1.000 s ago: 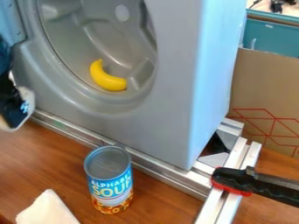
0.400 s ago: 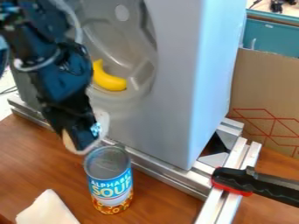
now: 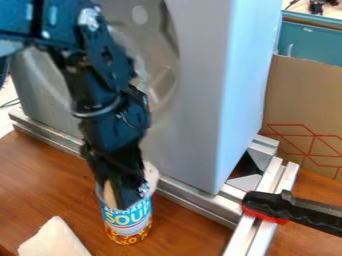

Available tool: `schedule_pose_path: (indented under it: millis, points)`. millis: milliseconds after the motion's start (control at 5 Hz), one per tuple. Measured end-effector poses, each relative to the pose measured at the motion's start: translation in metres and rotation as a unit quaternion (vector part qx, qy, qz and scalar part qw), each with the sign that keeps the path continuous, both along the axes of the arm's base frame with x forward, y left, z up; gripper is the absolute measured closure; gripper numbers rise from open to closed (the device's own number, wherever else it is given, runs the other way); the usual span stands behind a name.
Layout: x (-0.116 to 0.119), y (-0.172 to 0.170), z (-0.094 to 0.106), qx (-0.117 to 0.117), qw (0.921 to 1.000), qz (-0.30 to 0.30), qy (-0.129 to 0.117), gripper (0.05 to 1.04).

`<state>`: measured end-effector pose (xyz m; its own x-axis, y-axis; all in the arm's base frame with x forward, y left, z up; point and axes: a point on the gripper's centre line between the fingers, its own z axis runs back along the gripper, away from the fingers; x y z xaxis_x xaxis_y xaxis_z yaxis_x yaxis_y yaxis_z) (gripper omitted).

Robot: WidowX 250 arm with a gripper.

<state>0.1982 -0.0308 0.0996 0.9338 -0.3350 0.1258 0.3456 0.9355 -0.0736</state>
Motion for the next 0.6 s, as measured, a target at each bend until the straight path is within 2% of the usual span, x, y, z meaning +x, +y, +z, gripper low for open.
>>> schedule_pose_path:
  millis: [200,600]
  points:
    - [0.0,-0.016,-0.007,0.009,0.9997,-0.021,0.004,0.472]
    - [-0.002,-0.027,-0.041,0.01,0.998,-0.038,0.049,0.472]
